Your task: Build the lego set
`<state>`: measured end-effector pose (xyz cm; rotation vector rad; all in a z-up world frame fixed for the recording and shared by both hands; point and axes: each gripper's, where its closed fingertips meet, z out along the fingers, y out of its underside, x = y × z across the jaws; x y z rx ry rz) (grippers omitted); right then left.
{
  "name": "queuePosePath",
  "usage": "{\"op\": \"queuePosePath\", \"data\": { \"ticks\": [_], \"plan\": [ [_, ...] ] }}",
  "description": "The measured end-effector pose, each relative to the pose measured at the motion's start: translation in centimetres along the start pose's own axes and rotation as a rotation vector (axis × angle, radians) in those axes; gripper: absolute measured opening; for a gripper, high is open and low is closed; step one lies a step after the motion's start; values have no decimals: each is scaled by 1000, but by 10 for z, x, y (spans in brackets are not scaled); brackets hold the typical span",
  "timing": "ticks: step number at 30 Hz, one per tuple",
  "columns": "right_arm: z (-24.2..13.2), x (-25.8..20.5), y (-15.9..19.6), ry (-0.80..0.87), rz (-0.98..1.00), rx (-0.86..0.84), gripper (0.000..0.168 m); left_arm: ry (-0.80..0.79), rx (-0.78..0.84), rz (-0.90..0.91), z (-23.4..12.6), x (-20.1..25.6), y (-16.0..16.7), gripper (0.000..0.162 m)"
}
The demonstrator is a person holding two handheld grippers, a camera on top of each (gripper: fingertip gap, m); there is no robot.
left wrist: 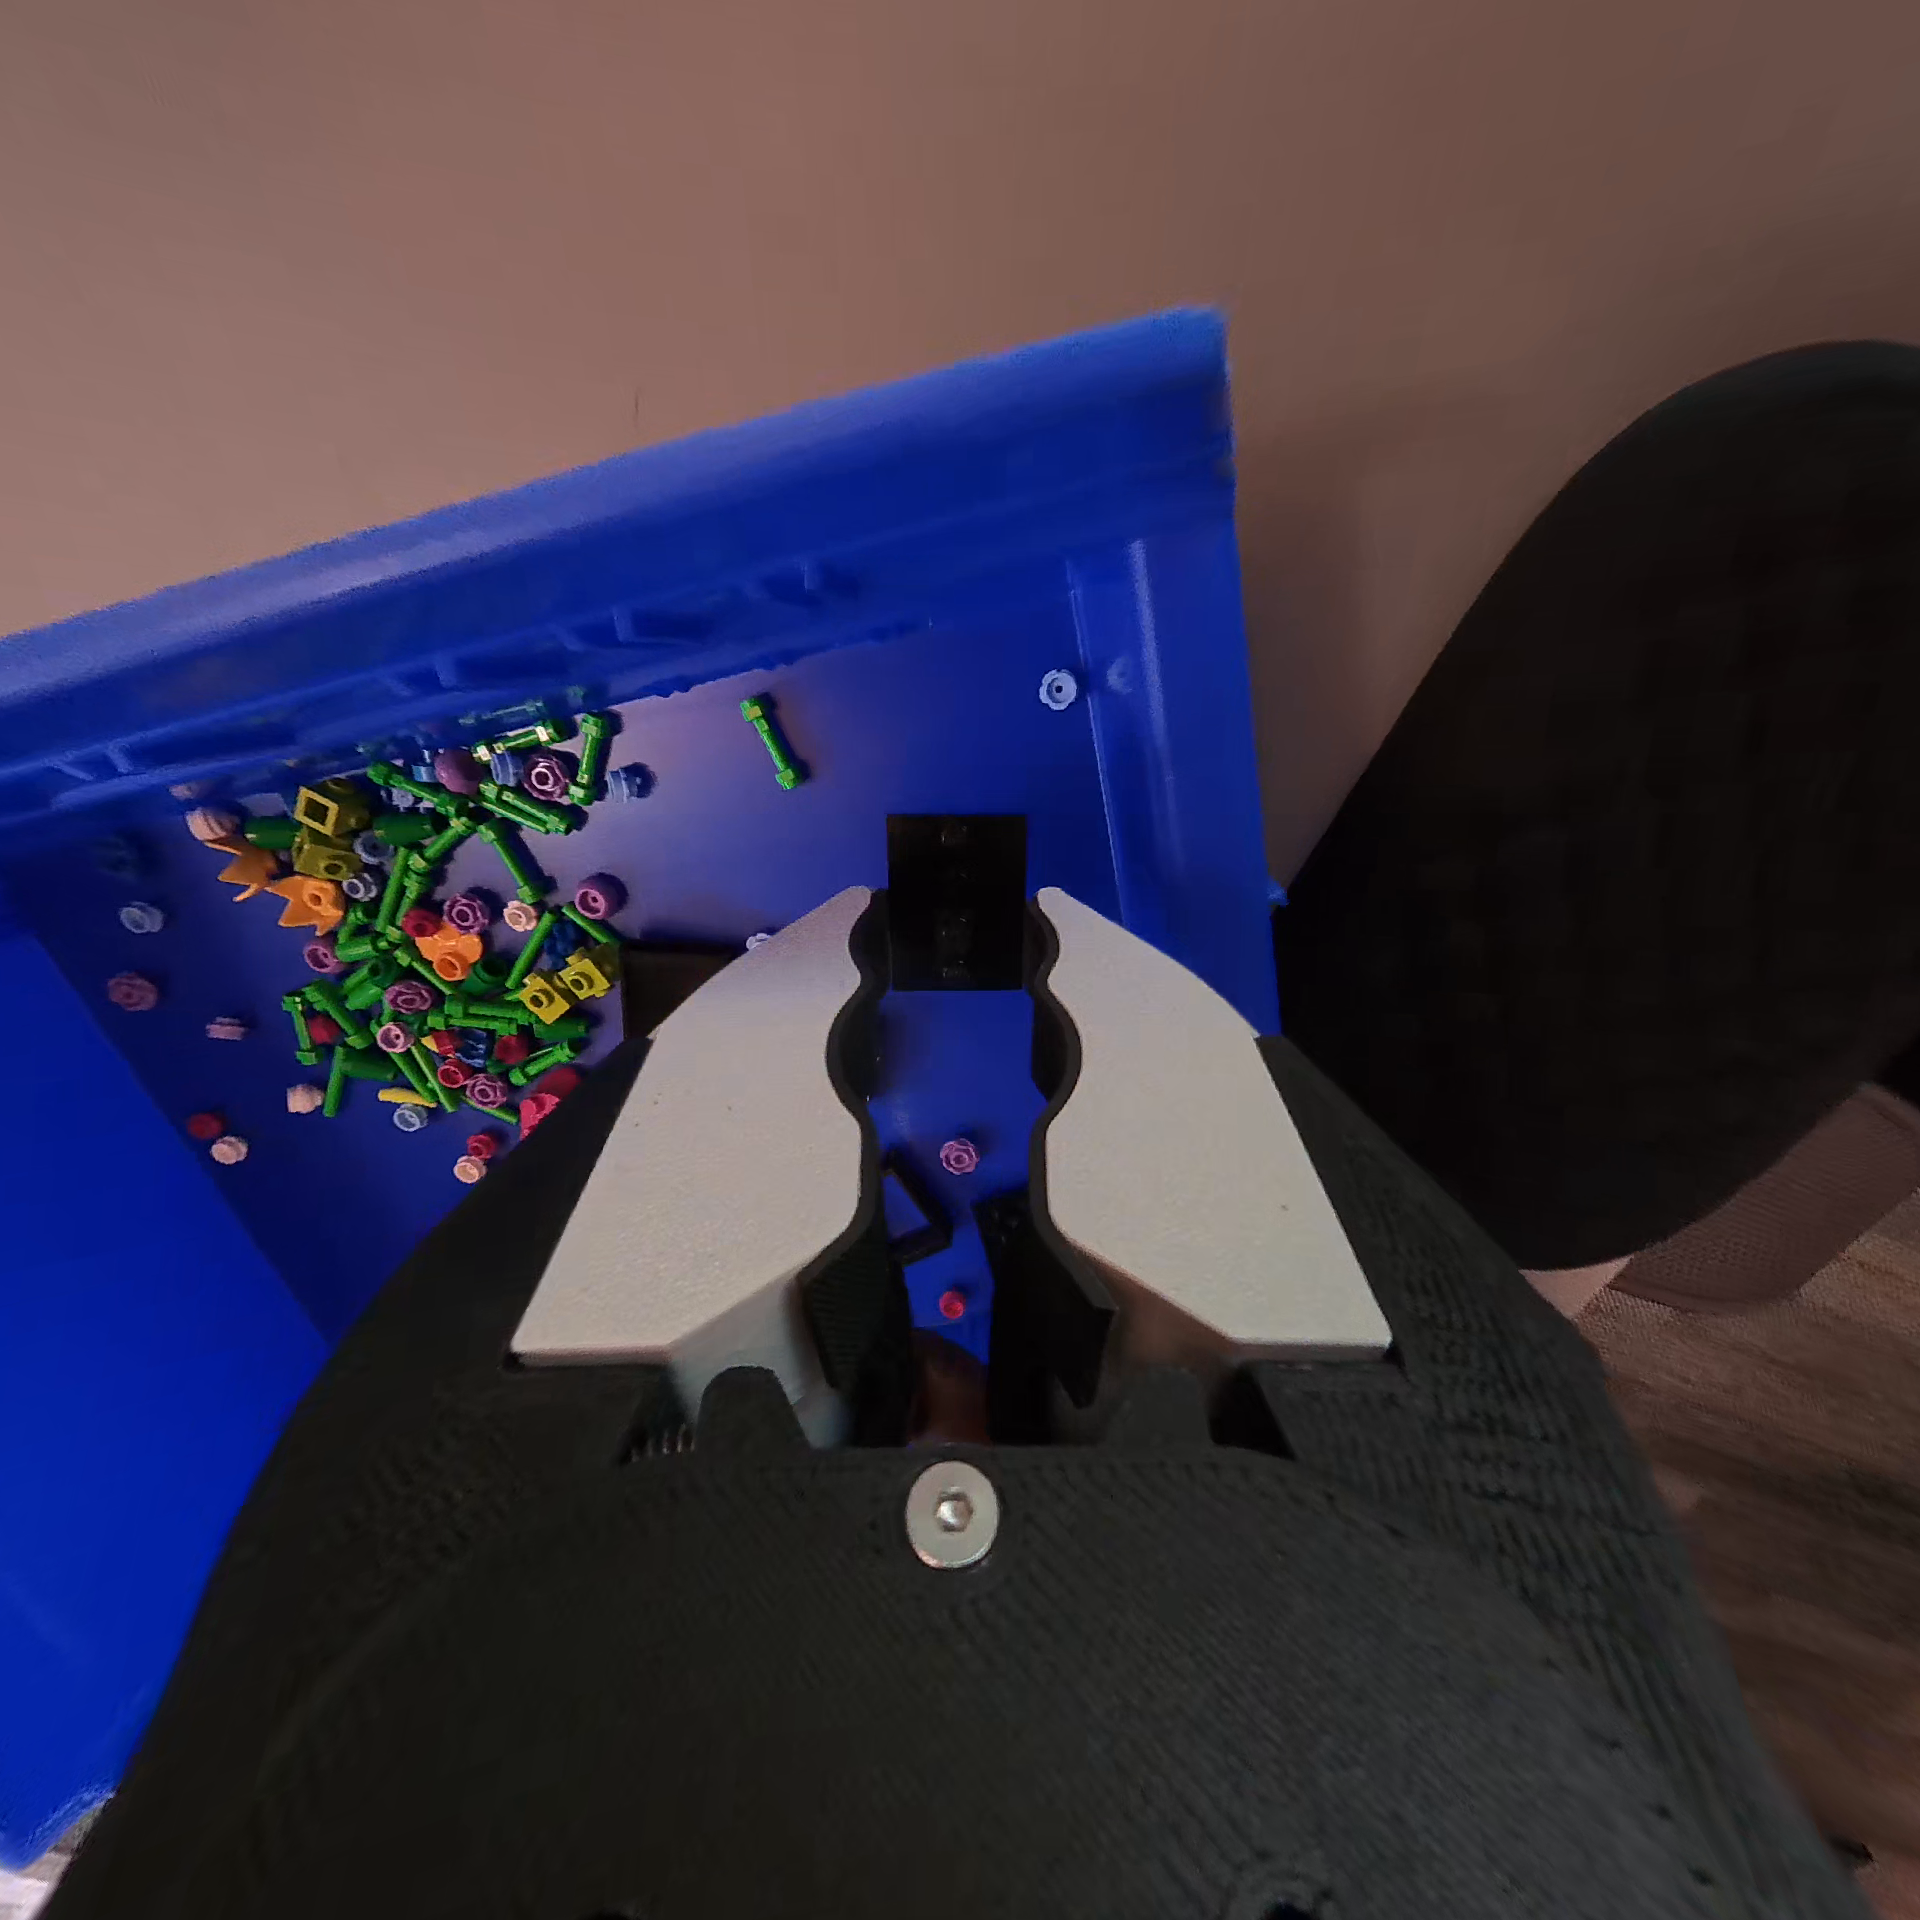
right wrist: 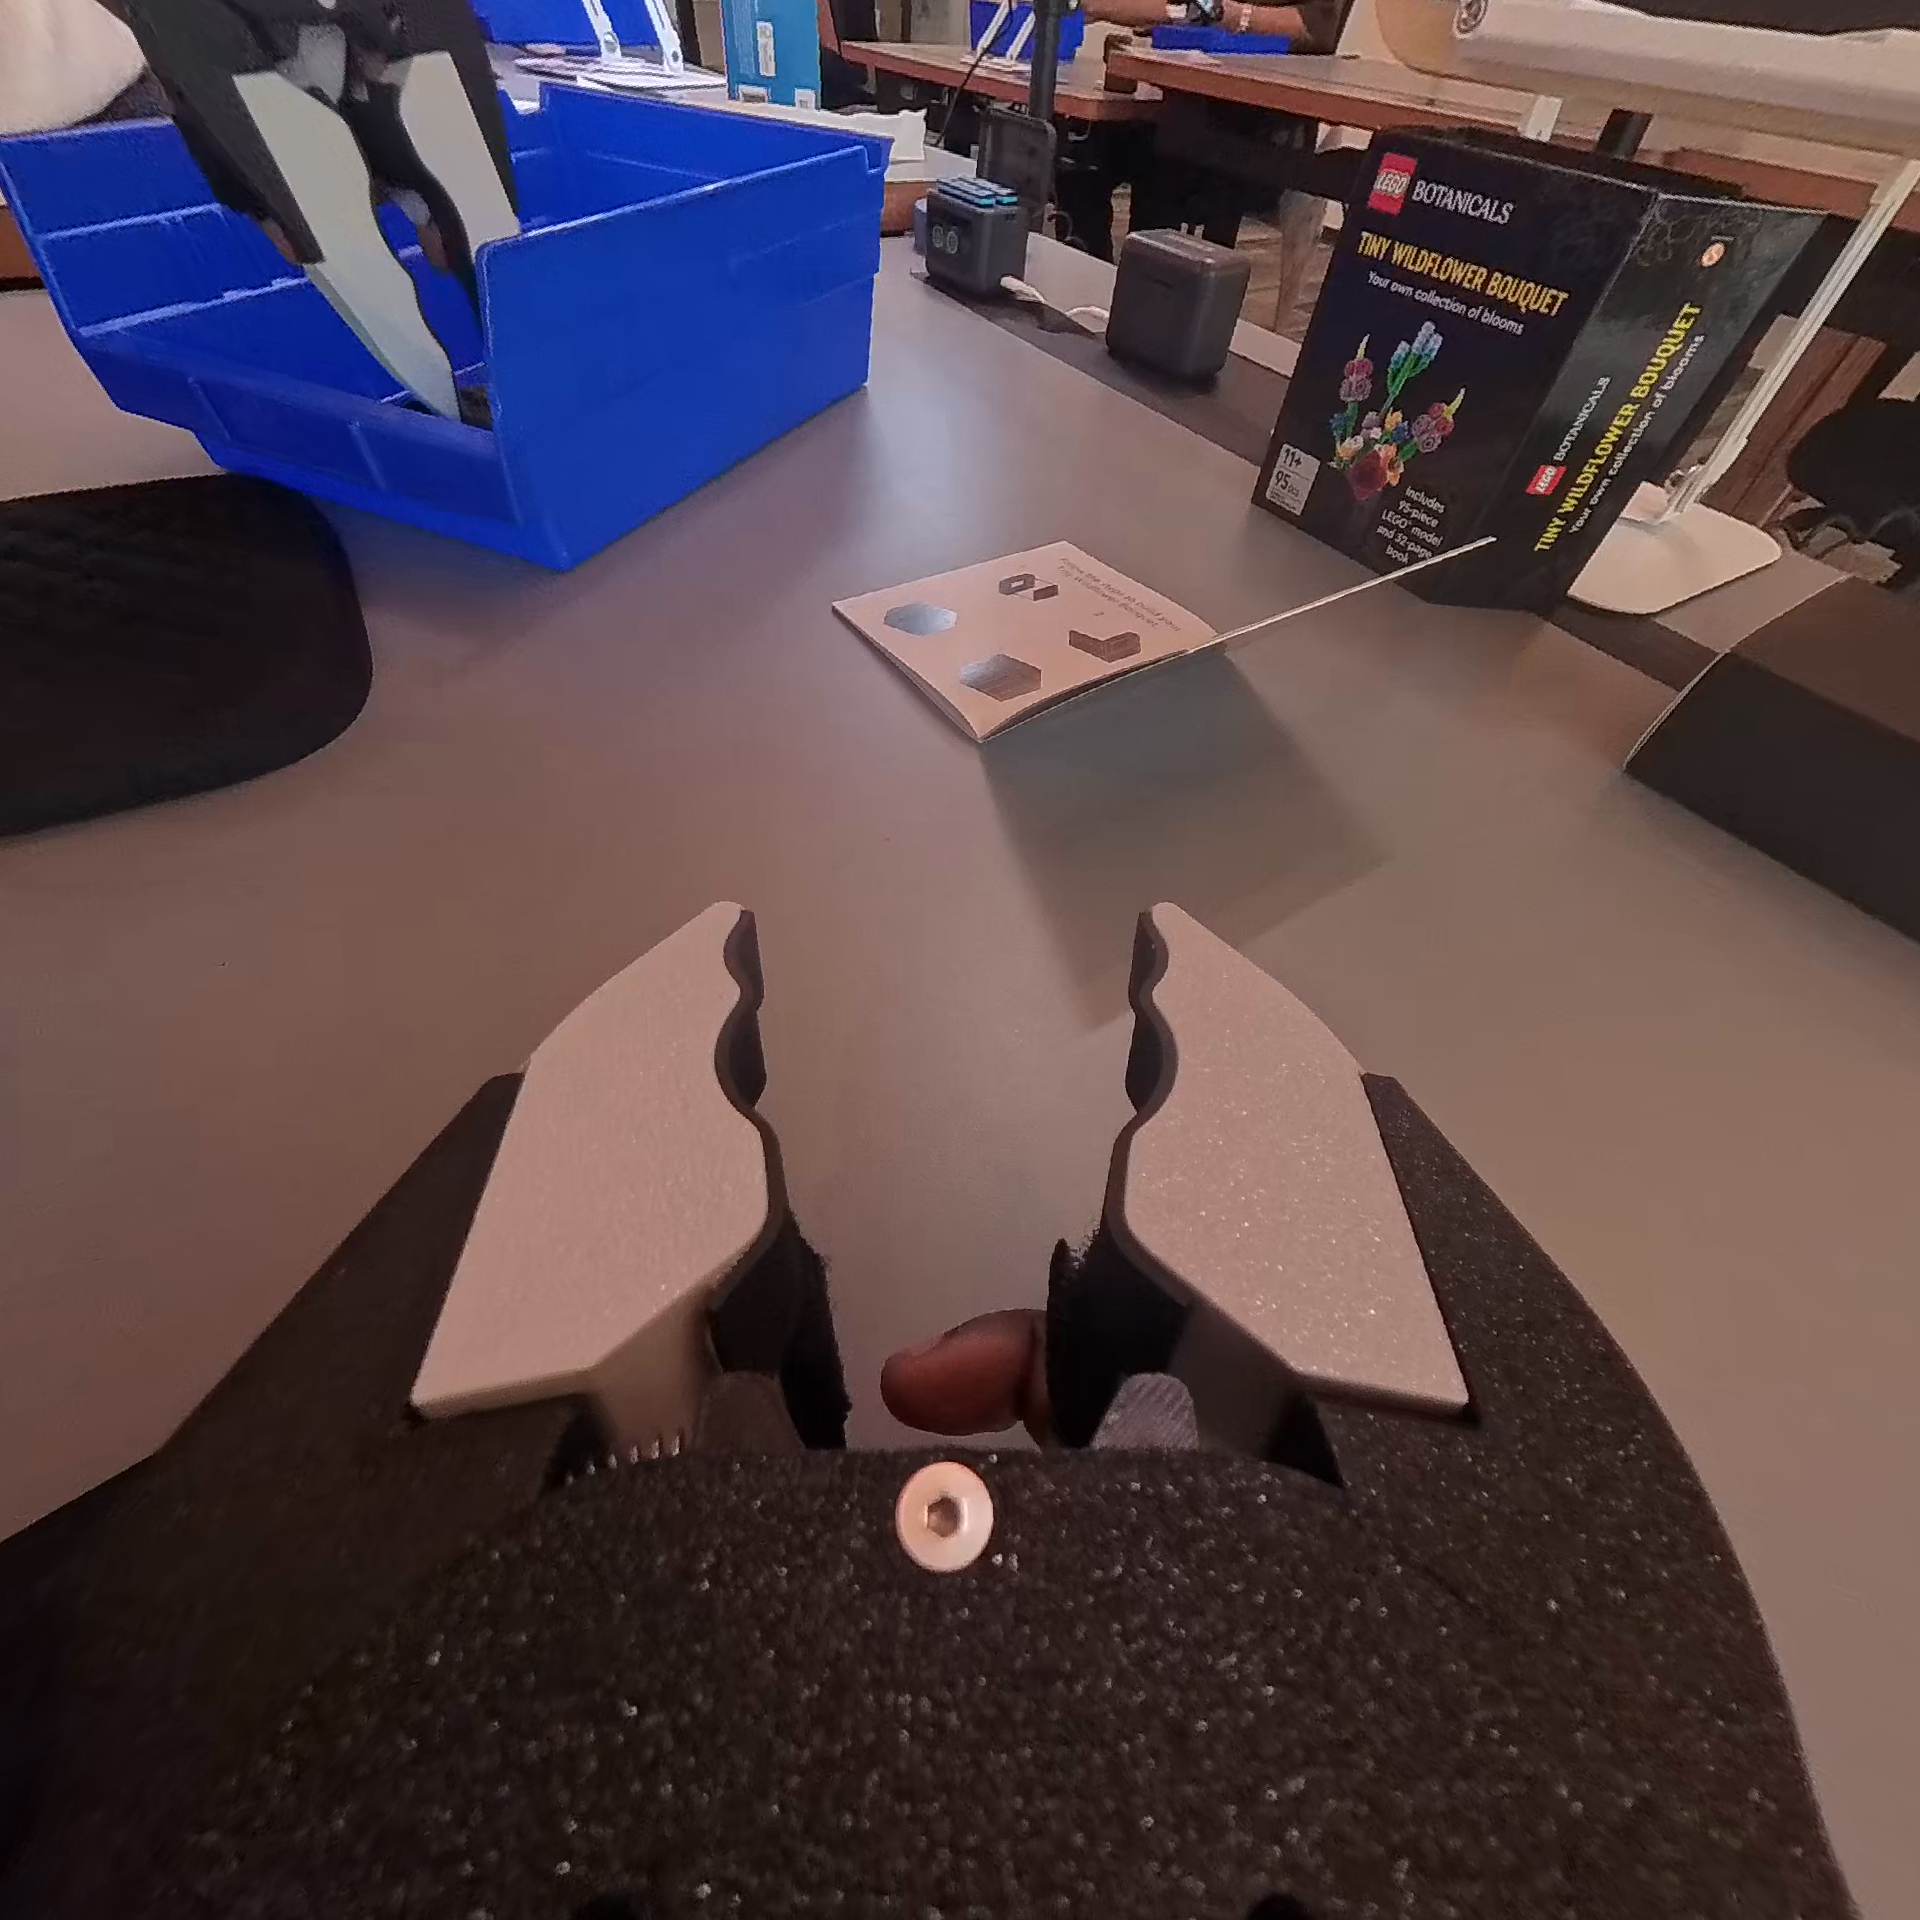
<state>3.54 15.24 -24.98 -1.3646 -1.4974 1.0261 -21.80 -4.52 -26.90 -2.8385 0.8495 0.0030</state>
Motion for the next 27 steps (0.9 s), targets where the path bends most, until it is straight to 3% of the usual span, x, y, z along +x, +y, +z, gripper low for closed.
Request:
{"op": "queuePosePath", "data": {
  "ticks": [10, 15, 20, 27],
  "plan": [
    [0, 1, 1, 6, 5, -1, 69, 45, 12, -52, 26, 0, 5, 30],
    [0, 1, 2, 4, 8, -7, 69, 22, 89, -80, -8, -17, 16, 43],
    [2, 1, 4, 1, 4, -22, 69, -84, -24, -80, -29, -46, 65, 45],
    [2, 2, 4, 3, 11, -24, 69, 8, -81, 63, 13, -30, 67, 48]
  ]
}}
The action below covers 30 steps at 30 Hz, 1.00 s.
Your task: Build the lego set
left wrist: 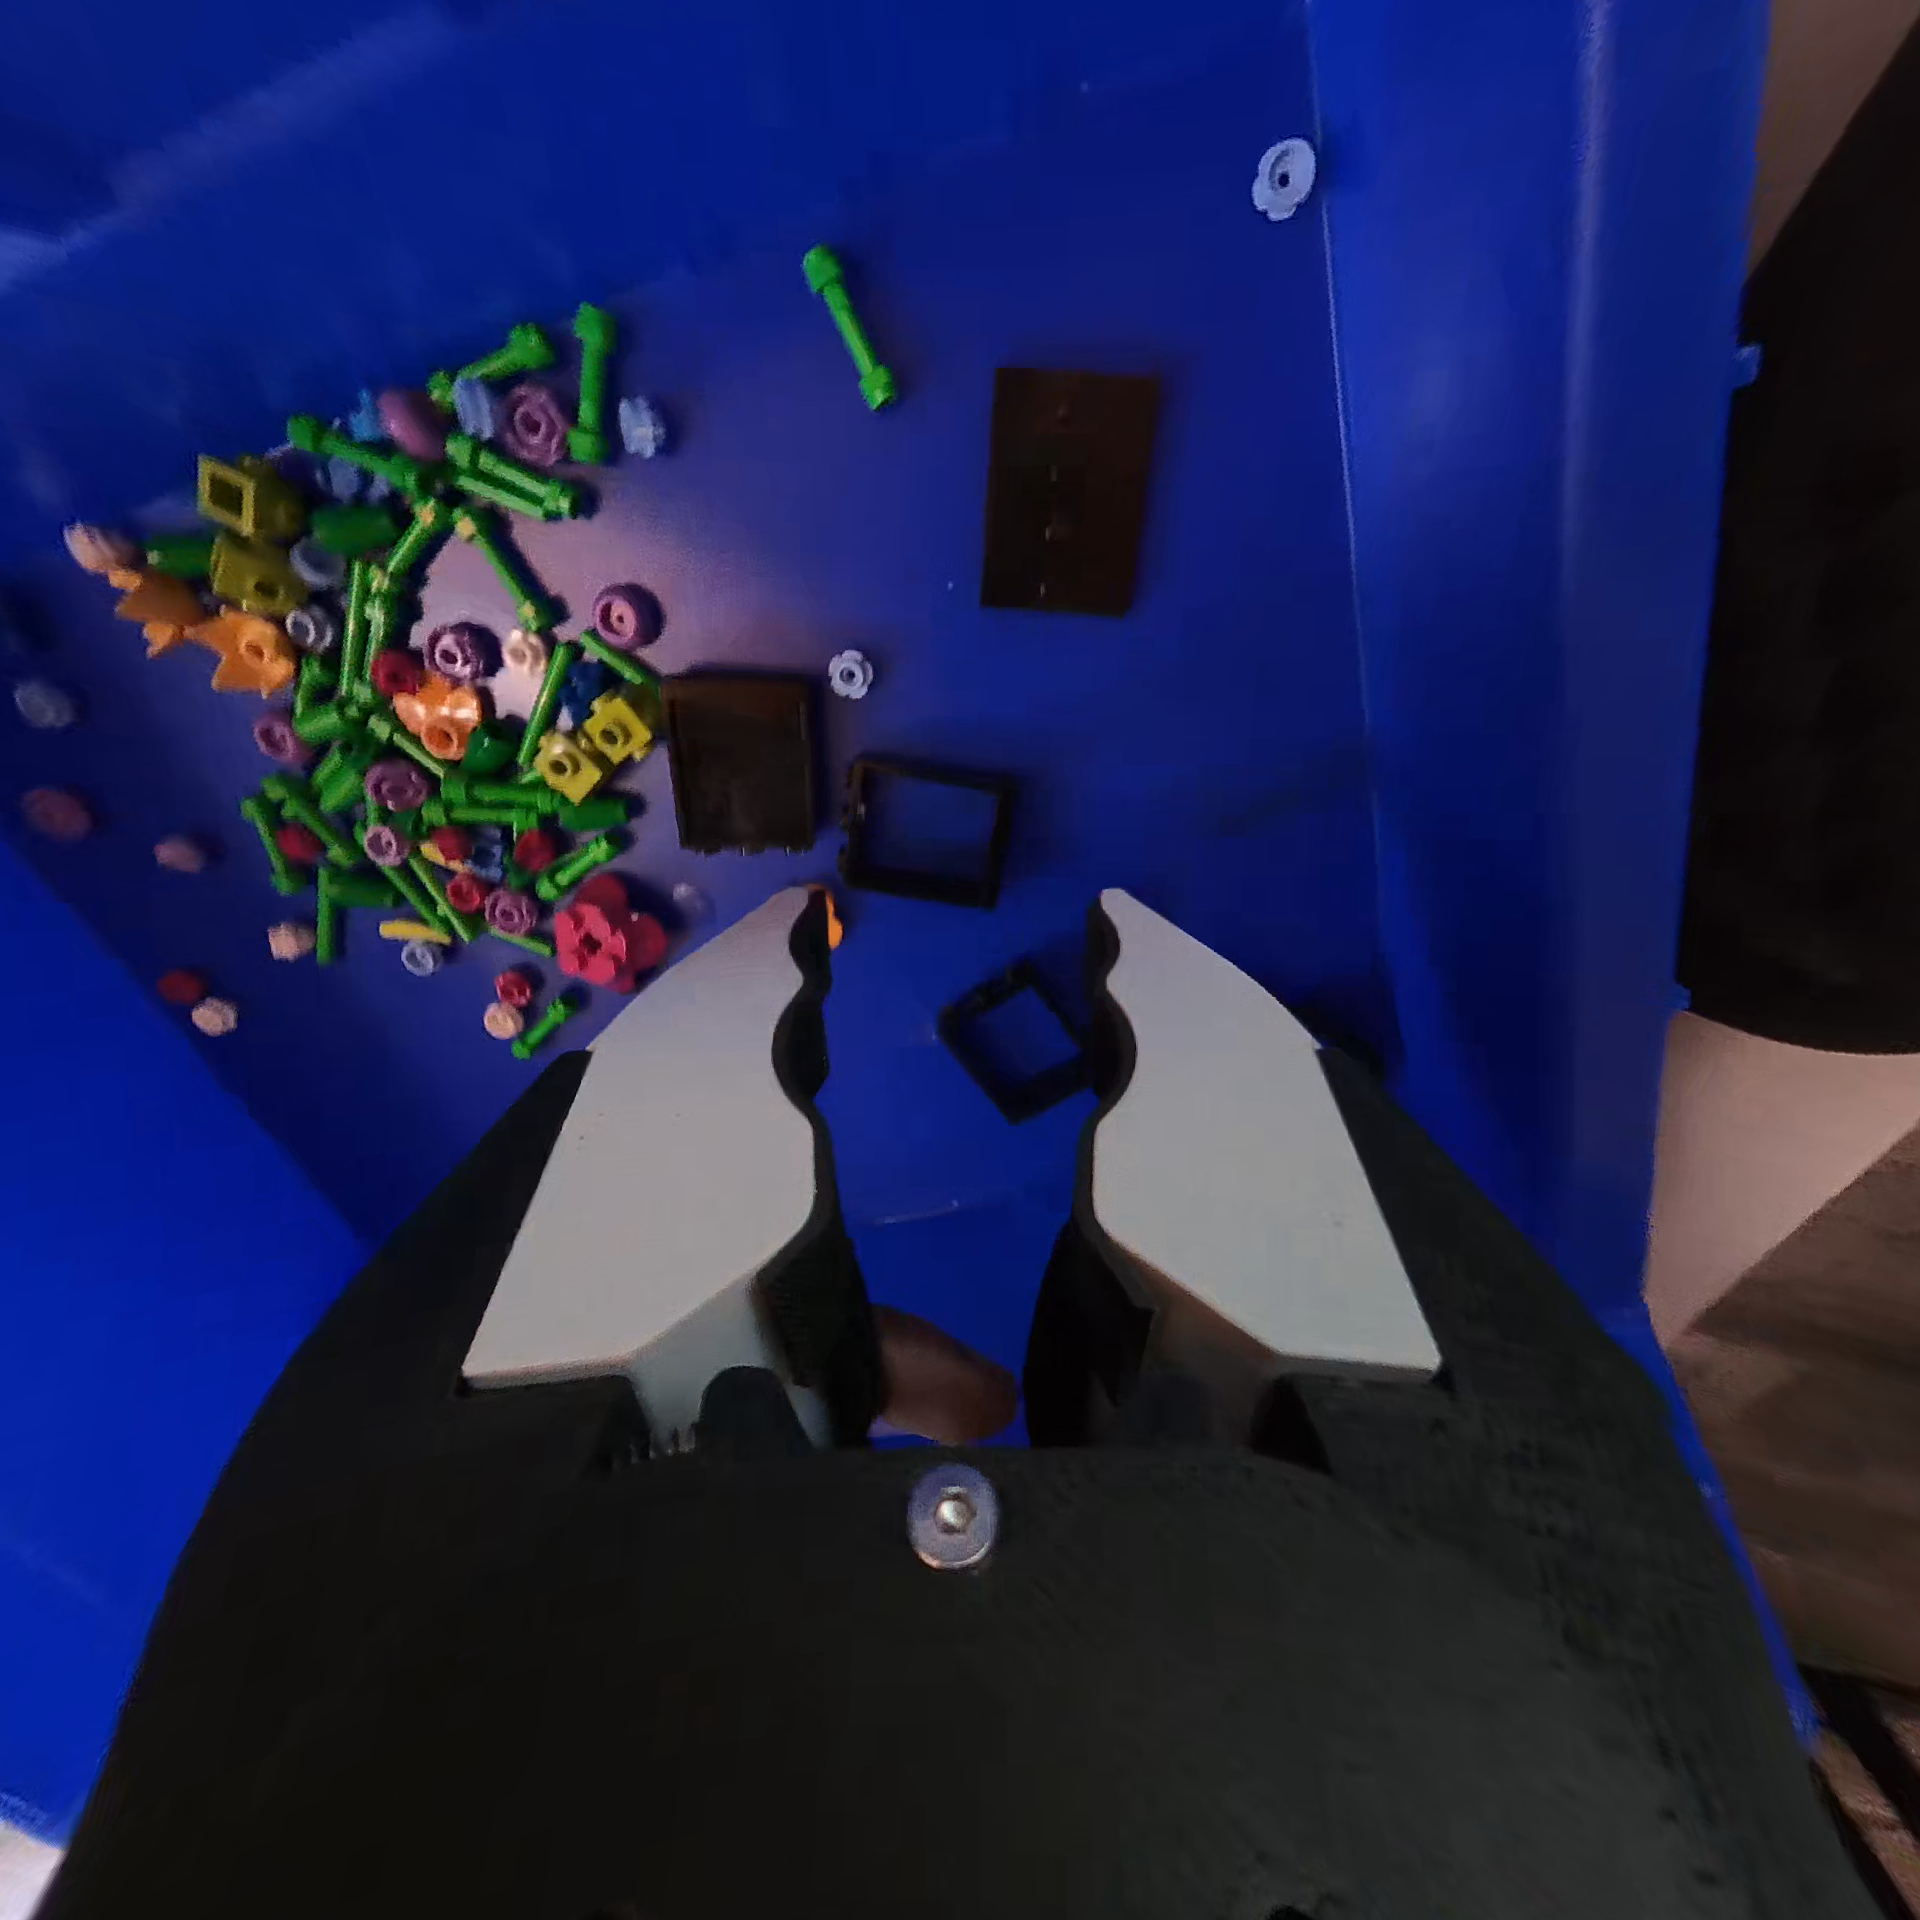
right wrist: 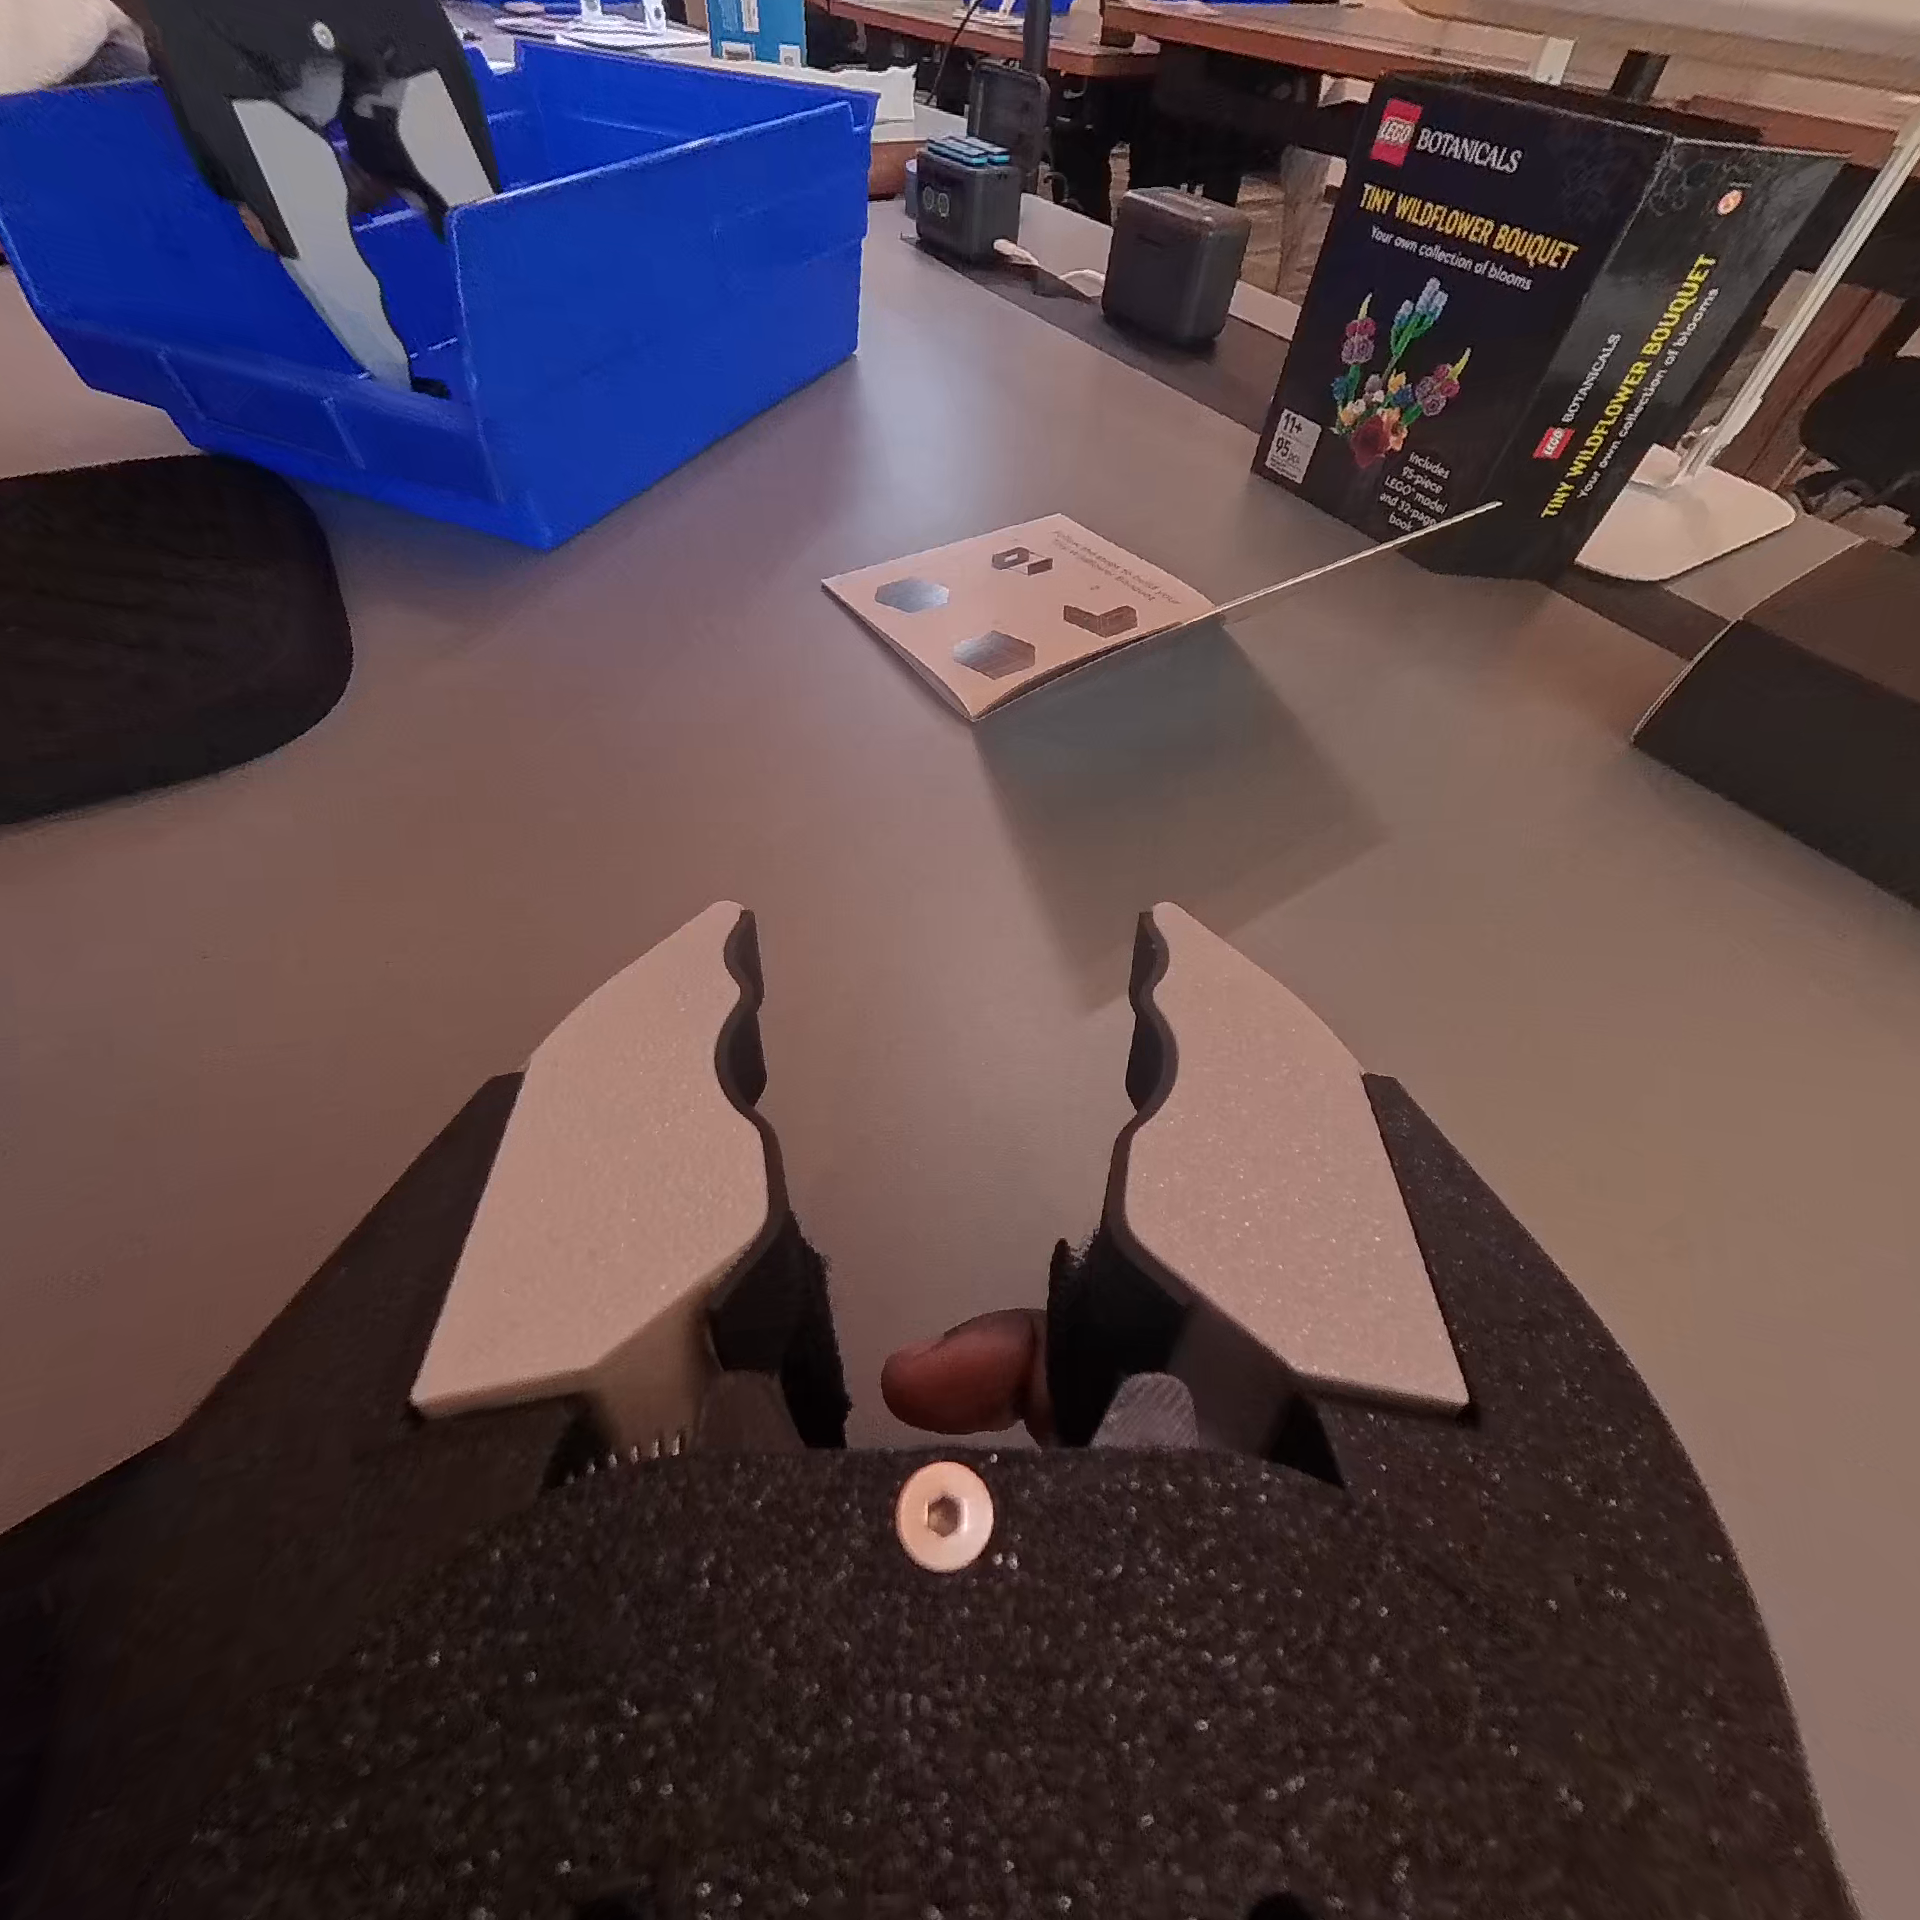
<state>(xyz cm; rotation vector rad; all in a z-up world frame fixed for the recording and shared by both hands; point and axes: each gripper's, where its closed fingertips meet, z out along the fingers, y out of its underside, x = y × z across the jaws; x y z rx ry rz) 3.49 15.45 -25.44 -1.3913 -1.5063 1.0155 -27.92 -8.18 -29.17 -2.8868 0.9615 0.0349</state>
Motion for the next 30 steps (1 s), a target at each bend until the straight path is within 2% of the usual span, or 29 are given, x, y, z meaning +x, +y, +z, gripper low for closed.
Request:
{"op": "queuePosePath", "data": {
  "ticks": [8, 16, 23, 28, 30],
  "plan": [
    [0, 0, 0, 1, -1, 1, 69, 2, -40, 31, 14, -5, -2, 47],
    [0, 0, 0, 3, -3, 5, 69, 28, -41, -6, 13, -3, -3, 42],
    [0, 0, 0, 3, -6, 3, 69, -97, 171, -131, -5, -33, -31, 41],
    [-1, 1, -1, 9, -4, 10, 69, -138, 75, -114, 12, -38, -25, 41],
    [-1, 1, -1, 8, -4, 10, 69, -142, 53, -109, 16, -37, -23, 26]
  ]
}}
